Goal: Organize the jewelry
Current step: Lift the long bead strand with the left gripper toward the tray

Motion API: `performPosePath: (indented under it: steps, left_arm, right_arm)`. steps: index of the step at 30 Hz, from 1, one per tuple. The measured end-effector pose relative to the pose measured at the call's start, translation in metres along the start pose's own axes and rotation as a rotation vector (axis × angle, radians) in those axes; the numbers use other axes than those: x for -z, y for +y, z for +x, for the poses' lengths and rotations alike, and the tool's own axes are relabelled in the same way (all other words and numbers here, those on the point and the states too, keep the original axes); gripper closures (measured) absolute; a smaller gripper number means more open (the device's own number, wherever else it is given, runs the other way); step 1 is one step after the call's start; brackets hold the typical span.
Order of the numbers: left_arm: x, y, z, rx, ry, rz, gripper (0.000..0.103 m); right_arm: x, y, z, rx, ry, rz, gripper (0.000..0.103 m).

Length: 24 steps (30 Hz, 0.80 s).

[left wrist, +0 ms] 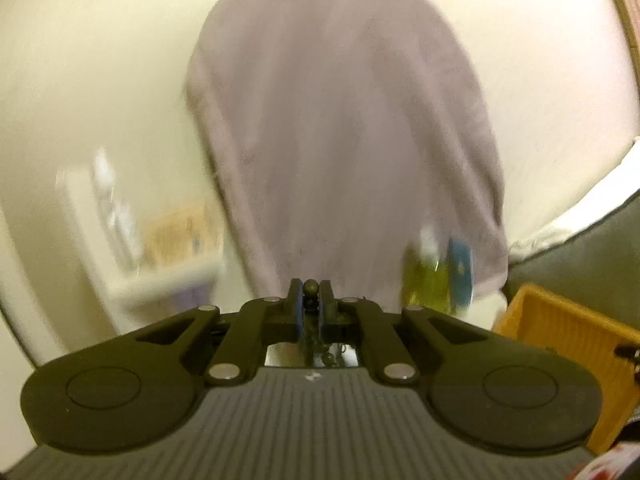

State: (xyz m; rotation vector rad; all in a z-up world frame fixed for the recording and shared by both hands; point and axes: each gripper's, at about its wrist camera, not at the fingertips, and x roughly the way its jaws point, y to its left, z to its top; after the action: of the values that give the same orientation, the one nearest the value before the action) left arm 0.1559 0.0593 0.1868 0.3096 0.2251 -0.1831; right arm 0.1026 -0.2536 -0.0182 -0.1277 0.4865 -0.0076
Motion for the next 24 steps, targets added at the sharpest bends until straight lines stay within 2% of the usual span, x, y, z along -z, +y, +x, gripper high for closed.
performPosePath:
  steps: [5, 13, 24]
  left_arm:
    - [-0.039, -0.012, -0.007, 0.039, -0.085, 0.017, 0.097]
    - [-0.096, -0.039, -0.012, 0.145, -0.205, 0.014, 0.097]
    - [-0.124, -0.104, 0.012, 0.348, -0.221, -0.013, 0.097]
  right_arm:
    - [-0.001, 0.0, 0.0, -0.001, -0.001, 0.002, 0.097]
    - [-0.003, 0.0, -0.001, -0.008, -0.009, 0.006, 0.097]
    - [-0.001, -0.001, -0.001, -0.009, -0.013, 0.013, 0.097]
